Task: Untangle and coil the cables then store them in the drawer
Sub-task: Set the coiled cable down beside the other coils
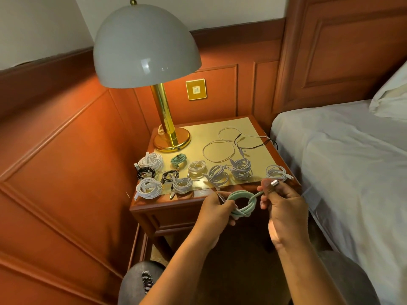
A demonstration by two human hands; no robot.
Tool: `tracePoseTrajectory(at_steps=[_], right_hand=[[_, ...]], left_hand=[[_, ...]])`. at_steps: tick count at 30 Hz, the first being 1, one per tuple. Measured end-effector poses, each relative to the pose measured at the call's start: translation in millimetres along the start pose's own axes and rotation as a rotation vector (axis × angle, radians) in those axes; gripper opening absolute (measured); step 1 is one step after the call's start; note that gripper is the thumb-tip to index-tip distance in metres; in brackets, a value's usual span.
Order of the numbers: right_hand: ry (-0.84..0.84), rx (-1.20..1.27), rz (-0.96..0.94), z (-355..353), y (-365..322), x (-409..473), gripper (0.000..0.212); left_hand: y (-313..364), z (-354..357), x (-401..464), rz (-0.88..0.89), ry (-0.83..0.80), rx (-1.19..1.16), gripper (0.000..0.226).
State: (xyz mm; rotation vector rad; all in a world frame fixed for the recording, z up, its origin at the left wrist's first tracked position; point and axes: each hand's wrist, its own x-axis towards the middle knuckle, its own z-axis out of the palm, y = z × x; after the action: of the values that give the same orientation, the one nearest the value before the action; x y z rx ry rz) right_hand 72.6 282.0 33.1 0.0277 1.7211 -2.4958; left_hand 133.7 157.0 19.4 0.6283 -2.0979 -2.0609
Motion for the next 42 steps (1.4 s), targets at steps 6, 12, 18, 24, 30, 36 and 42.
tracePoseTrajectory(at_steps=[6, 12, 18, 24, 30, 36, 42], right_hand=[[-0.038, -0.275, -0.063, 12, 9, 20, 0.045], [-0.251, -0.444, -0.118, 10, 11, 17, 0.016], [-0.221, -0.299, 0.016, 4, -5, 17, 0.012], [-0.16, -0.313, -0.006, -6, -22, 42, 0.01], [-0.142, -0.506, -0.064, -28, -49, 113, 0.017], [-0.221, -0.689, -0.017, -52, -41, 195, 0.021], [-0.312, -0.783, 0.04, -62, -4, 242, 0.02]], left_hand=[[3, 1, 0, 0.037, -0.067, -0.285, 0.031], [17, 5, 5, 0.075, 0.059, -0.362, 0.047], [23, 11, 9, 0.075, -0.003, -0.383, 0.037], [42, 28, 28, 0.043, -0.053, -0.35, 0.042], [53, 72, 84, 0.007, -0.019, -0.282, 0.02], [24, 124, 150, -0.051, 0.208, -0.206, 0.018], [-8, 146, 176, -0.132, 0.375, -0.076, 0.018]])
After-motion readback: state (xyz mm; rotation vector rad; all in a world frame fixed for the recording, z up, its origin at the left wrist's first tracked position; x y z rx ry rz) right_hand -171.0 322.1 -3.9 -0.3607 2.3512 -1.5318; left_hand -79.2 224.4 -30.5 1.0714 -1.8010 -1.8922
